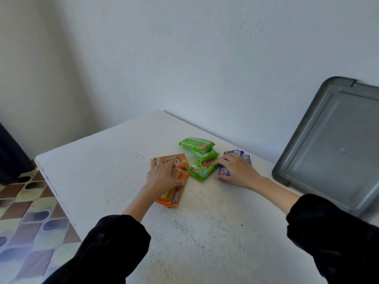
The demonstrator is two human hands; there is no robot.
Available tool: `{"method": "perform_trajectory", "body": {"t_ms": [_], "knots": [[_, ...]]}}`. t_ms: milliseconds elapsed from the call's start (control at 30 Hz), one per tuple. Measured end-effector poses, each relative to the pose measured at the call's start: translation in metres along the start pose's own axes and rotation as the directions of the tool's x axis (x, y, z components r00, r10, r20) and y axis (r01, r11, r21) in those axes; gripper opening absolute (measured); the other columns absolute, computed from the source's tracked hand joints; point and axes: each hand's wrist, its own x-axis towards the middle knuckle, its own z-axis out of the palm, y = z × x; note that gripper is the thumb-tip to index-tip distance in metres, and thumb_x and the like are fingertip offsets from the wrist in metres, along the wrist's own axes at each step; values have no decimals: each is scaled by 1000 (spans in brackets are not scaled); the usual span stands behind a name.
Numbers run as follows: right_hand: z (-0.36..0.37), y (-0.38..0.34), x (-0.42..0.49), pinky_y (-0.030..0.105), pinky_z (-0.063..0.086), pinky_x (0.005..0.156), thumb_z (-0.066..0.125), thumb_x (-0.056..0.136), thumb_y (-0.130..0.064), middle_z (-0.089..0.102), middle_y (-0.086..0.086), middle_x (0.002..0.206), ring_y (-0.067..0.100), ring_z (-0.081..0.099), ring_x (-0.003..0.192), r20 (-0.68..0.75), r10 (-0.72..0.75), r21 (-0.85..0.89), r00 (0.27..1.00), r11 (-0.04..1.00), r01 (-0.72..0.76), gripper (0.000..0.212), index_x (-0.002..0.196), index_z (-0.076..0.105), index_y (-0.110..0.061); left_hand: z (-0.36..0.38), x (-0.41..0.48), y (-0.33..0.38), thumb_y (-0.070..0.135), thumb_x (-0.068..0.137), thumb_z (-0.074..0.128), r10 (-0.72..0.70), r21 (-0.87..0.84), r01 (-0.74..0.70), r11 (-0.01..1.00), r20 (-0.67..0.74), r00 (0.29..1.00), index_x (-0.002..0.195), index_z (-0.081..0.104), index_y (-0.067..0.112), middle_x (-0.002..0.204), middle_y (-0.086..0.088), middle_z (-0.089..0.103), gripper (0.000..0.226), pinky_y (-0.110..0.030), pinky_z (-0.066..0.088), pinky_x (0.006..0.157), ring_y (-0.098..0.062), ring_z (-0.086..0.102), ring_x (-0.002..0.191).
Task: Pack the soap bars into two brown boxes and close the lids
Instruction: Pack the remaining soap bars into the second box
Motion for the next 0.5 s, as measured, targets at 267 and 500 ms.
{"method": "perform_trajectory", "body": {"t_ms": [267, 500], "knots": [[-6, 20, -30, 20, 29, 36, 54, 81, -37, 57, 1, 50, 17, 55, 44, -301, -49, -125, 952, 992, 11, 28, 66, 66, -17, -6, -3, -5, 31, 72, 73, 60, -81, -57, 995, 35, 998, 122, 52, 18, 129, -13, 39, 56, -37, 35, 98, -30, 36, 123], [-3, 26, -25, 31, 46, 76, 63, 75, -57, 41, 6, 128, 22, 40, 118, -37, 241, 27, 970, 970, -240, 70, 132, 42, -24, -10, -10, -7, 47, 75, 69, 32, 48, -39, 998, 136, 990, 141, 31, 32, 147, -15, 21, 78, -44, 40, 102, -33, 38, 129]]}}
